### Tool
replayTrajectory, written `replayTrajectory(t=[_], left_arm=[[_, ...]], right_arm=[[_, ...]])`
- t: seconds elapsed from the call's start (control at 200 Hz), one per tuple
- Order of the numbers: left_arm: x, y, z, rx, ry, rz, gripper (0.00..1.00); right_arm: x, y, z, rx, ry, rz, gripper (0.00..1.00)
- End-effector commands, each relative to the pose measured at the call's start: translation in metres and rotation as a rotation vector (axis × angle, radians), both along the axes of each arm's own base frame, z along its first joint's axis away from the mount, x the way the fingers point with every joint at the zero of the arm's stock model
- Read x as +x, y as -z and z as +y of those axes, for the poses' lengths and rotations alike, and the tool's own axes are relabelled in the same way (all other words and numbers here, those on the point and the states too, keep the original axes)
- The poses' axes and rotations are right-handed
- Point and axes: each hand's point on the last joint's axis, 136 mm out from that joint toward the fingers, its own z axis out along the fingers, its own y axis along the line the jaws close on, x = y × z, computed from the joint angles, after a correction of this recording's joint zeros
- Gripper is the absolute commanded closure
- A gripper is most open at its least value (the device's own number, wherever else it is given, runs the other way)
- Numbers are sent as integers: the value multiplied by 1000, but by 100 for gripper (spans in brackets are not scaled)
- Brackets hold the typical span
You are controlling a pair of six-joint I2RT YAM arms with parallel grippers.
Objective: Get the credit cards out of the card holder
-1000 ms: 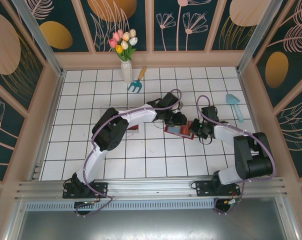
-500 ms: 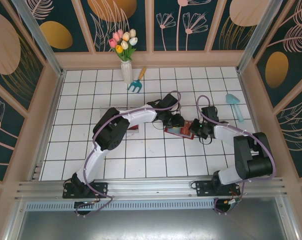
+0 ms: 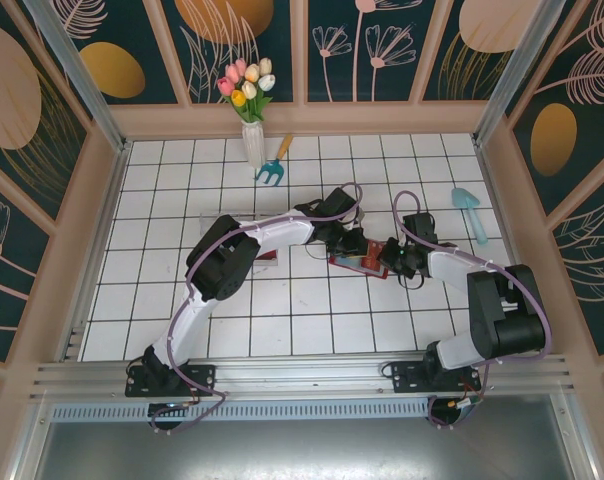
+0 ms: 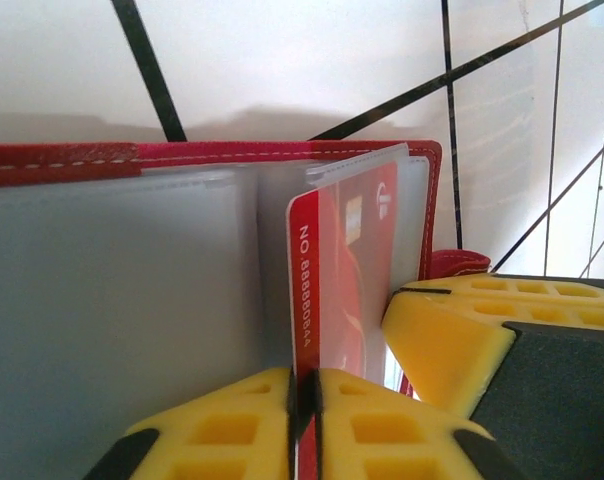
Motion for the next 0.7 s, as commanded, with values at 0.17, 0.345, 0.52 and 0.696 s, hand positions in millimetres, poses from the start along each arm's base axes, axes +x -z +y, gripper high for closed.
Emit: replayTrajectory(t=[0.17, 0.345, 0.52, 0.696], left_arm=[[-5, 6, 0, -10, 15, 15, 100], [5, -2, 16, -19, -27, 7, 100], [14, -7, 36, -13, -57, -5, 100], [22, -20, 53, -12, -85, -23, 100]], right_arm=[[-15, 12, -3, -10, 1, 53, 100], [-18, 15, -8, -26, 22, 65, 92], [-20, 17, -14, -41, 44, 77, 90], [-19, 14, -13, -31, 39, 66, 91]])
